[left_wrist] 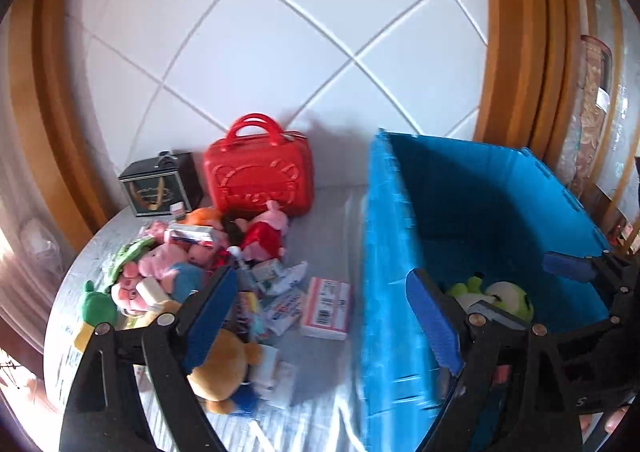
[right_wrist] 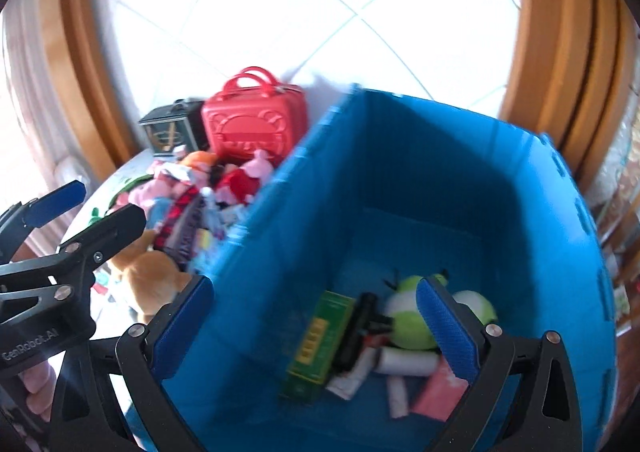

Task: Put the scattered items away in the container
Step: 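Move both tools back to the pile toward the brown teddy bear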

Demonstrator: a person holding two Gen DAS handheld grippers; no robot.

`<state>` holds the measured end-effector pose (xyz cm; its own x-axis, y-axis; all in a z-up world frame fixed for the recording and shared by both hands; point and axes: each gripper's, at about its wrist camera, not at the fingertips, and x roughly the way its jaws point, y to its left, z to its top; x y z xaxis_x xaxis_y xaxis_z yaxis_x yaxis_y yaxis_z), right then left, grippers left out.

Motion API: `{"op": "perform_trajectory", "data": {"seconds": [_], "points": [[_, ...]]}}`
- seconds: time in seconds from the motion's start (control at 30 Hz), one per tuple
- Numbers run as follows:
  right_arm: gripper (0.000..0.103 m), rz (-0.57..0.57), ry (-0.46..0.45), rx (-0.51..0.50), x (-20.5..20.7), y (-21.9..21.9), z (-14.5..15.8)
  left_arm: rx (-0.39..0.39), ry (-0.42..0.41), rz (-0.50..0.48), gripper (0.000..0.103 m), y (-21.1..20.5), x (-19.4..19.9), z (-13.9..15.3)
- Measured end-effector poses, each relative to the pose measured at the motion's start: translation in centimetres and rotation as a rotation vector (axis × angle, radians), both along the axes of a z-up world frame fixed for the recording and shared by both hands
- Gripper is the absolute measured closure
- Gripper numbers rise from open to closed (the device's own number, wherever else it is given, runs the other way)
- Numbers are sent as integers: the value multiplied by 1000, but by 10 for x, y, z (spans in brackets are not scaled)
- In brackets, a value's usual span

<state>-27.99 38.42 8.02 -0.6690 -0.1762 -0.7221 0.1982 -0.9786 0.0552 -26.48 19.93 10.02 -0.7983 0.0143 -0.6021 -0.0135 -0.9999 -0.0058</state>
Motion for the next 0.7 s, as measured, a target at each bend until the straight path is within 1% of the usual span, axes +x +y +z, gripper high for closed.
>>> {"op": "perform_trajectory", "data": {"seconds": [0.1, 0.2, 0.3, 0.4, 0.53, 0.63, 0.7], "points": [[0, 15, 10, 16, 1, -41, 3, 6, 11, 8, 16, -50, 4, -3], [0, 22, 25, 9, 2, -84, 6, -17, 7, 6, 16, -101, 5, -12], [0, 13, 28, -3, 2, -130, 6, -32, -19, -2, 16, -156, 2, -31], [0, -8, 8, -13, -2, -172, -4, -46, -76, -15, 16, -207, -4, -62], [0, -70, -88, -35, -17, -215, -40, -80, -188, -10, 16, -251, -28, -107], [0, -125, -191, -31, -24, -234, -75, -56, -266, -44, 16, -263, -50, -132], [0, -140, -249, -30, -28, -242, -95, -58, -283, -62, 16, -261, -68, -143]]}}
